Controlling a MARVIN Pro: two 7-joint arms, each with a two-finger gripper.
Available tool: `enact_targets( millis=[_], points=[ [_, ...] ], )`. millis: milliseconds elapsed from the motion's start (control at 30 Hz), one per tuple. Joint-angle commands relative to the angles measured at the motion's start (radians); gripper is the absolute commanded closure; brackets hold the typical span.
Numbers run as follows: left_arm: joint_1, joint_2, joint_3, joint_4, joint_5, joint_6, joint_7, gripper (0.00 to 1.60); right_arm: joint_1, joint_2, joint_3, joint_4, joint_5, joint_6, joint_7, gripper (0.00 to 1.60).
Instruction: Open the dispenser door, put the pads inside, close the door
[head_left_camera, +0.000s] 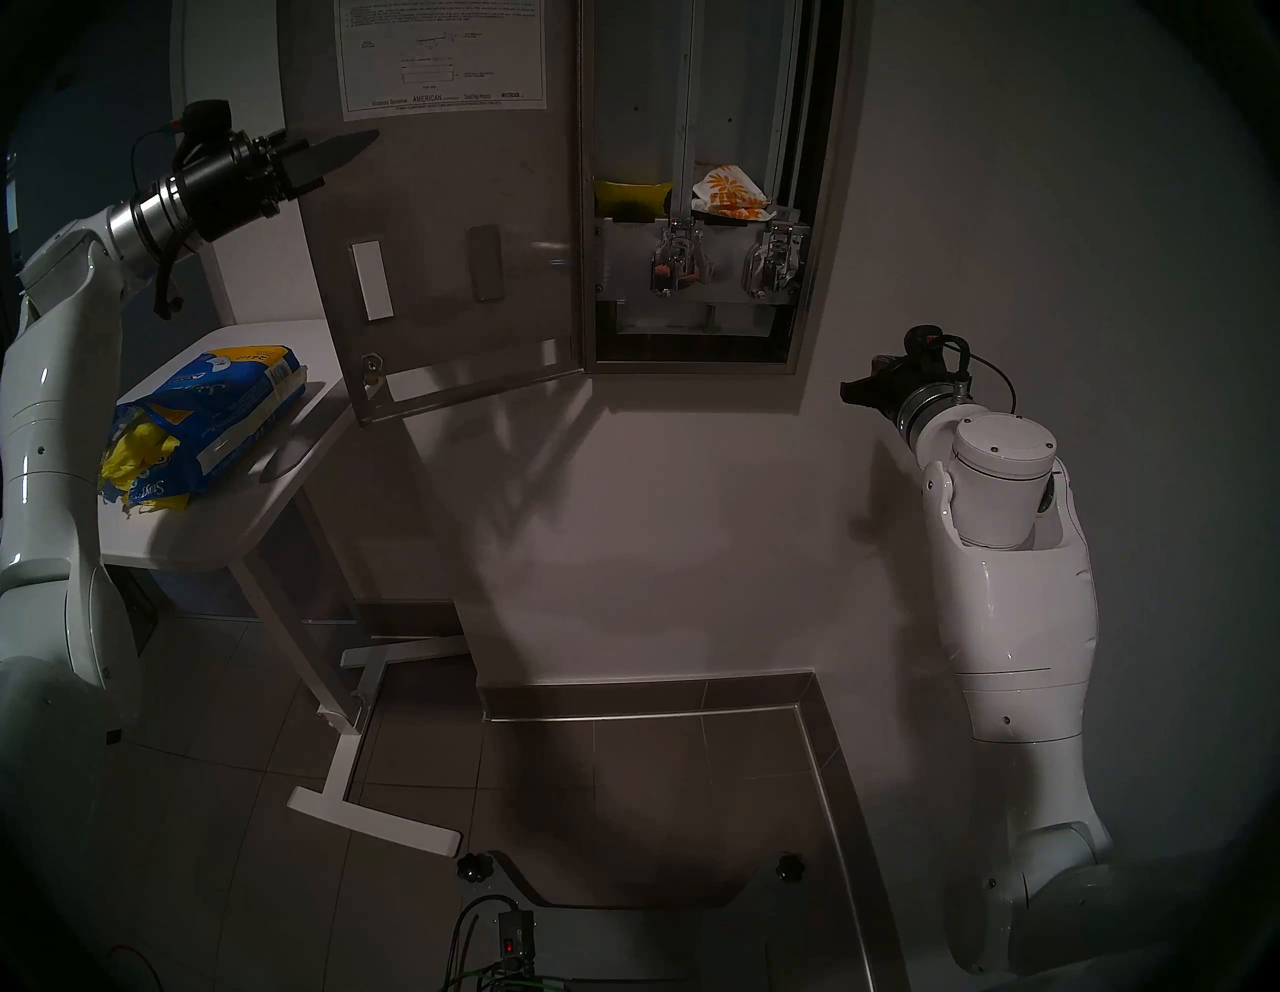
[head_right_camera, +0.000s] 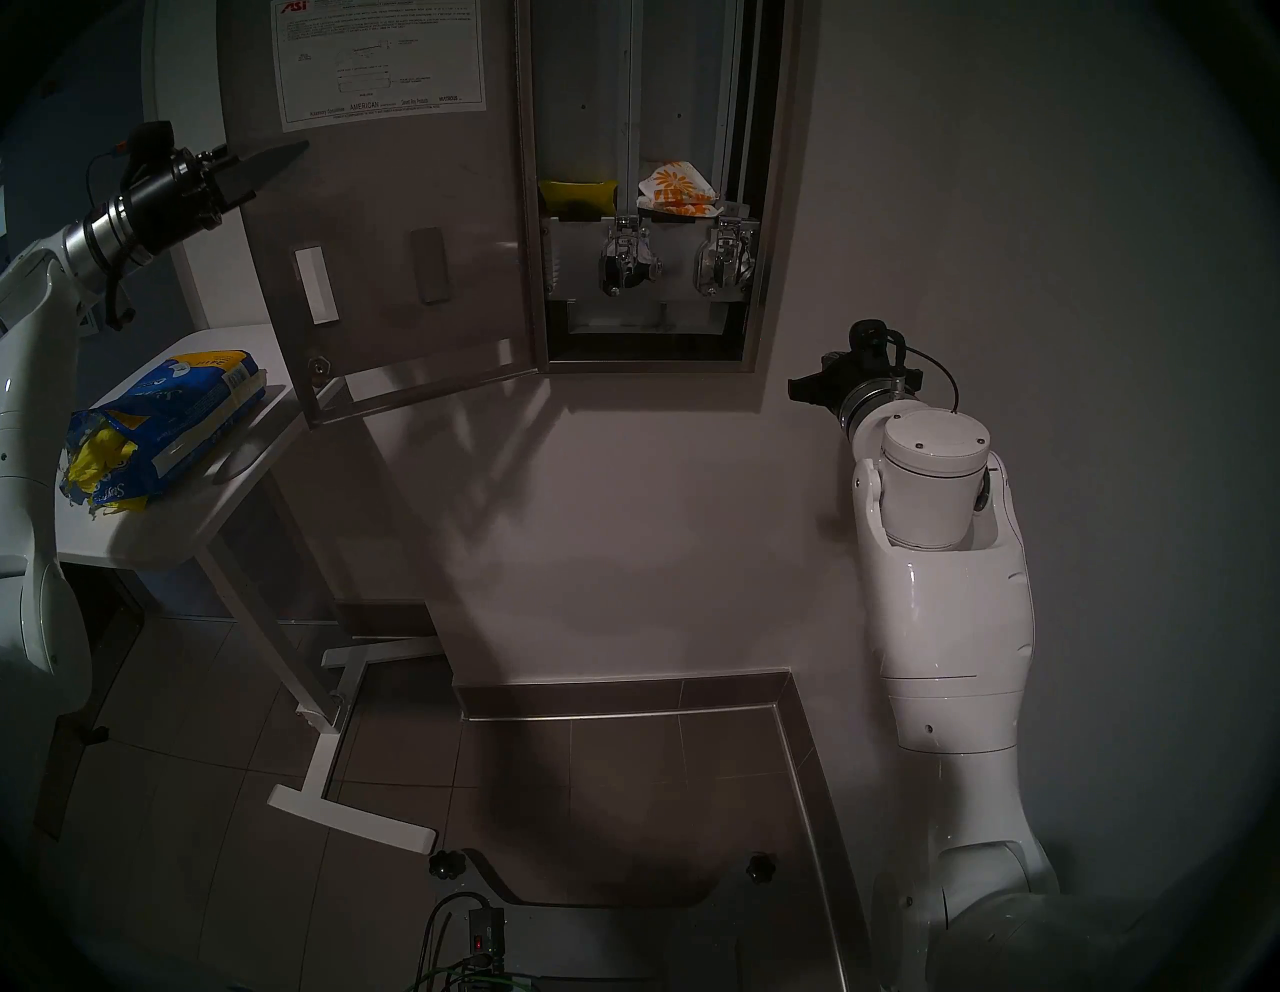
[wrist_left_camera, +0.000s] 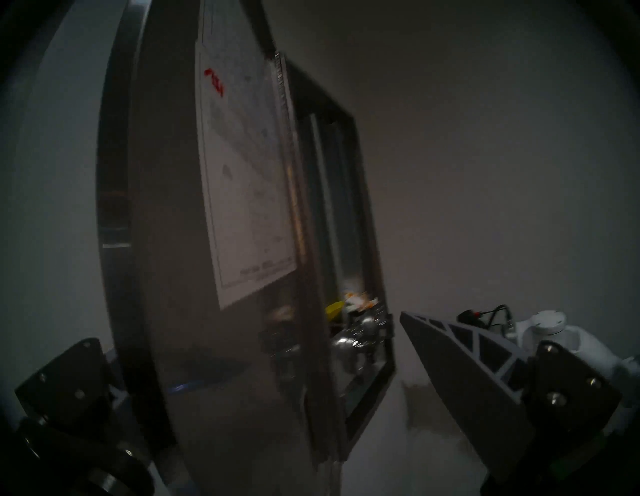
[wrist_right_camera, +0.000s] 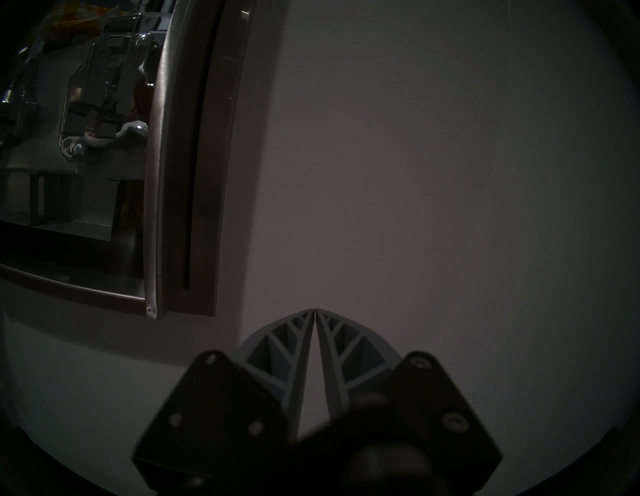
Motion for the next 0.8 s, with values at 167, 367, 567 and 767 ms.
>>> enact_targets(
  millis=[167, 367, 567, 767],
  points=[
    [0.014, -0.075, -0.003, -0.198, -0.179, 0.168, 0.012, 0.00, 0.009, 0.001, -0.001, -0.014, 0.001, -0.003, 0.001, 1.09],
    [0.050, -0.128, -0.020, -0.288, -0.272, 0.242, 0.129, 0.00, 0.009, 0.001, -0.001, -0.015, 0.001, -0.003, 0.001, 1.09],
    [0.073, -0.189, -0.014, -0.371, -0.355, 0.289, 0.206, 0.00, 0.009, 0.001, -0.001, -0.015, 0.001, -0.003, 0.001, 1.09],
    [0.114, -0.239, -0.018, -0.459, -0.433, 0.336, 0.278, 0.00, 0.008, 0.001, -0.001, -0.015, 0.001, -0.003, 0.001, 1.09]
  ],
)
